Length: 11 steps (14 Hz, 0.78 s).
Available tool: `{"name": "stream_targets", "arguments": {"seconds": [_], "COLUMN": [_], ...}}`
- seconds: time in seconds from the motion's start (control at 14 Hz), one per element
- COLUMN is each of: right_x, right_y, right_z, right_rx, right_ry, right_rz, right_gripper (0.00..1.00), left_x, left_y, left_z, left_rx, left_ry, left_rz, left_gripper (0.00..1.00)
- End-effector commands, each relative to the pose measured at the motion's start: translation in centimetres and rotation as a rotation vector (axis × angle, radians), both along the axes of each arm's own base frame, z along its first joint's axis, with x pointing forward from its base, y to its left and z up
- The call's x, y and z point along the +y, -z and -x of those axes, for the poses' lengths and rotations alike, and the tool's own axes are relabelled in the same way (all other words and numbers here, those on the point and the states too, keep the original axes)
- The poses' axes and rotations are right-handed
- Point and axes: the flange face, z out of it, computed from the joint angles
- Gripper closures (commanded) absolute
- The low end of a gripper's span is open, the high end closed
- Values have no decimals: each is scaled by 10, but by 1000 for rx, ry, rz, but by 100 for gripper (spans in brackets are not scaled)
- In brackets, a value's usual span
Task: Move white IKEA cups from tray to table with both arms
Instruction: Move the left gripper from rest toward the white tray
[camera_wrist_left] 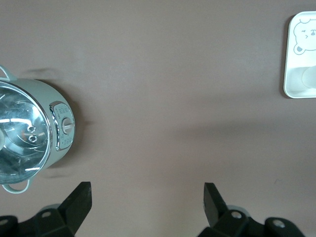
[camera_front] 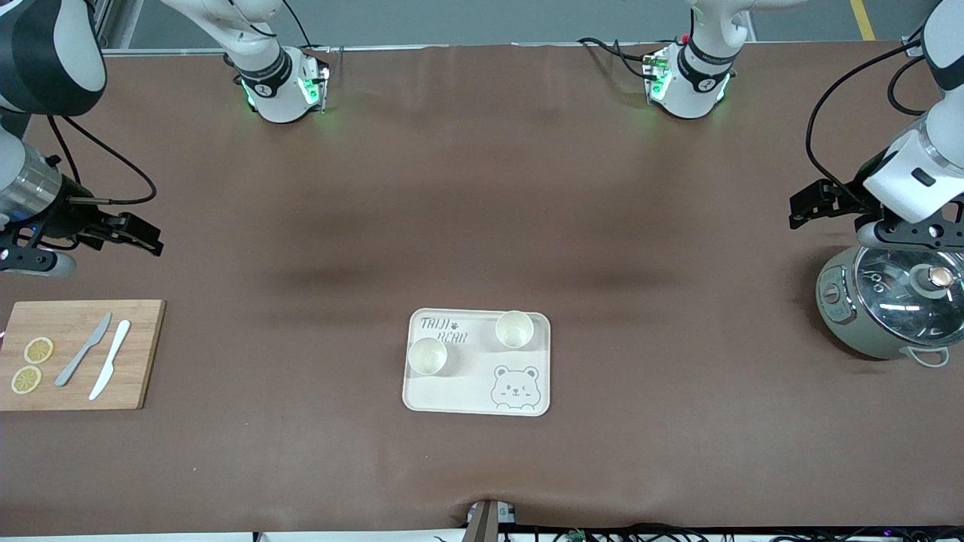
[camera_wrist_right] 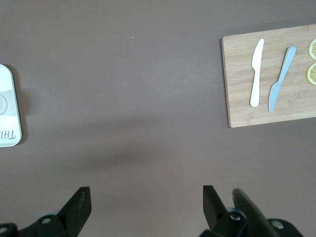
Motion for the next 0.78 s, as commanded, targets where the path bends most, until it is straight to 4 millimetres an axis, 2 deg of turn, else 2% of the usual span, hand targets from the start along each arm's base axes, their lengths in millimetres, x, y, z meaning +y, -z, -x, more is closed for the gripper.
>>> {"name": "stream_targets", "arguments": {"seconds": [0.0,0.43,0.71], "right_x": [2,2,2], "right_y": [-6,-6,-6], "right_z": [6,5,5], "right_rx": [-13,-11,-11], "right_ry": [-4,-4,-4], "right_rz": [12,12,12], "right_gripper": [0,0,0], "left_x": [0,-6,-25], "left_y": [-3,-5,-11], "left_z": [-1,-1,-3], "left_rx": [-8,-11,-27], "left_ry": [2,7,16], "left_rz": [10,9,11], "left_gripper": [0,0,0]}}
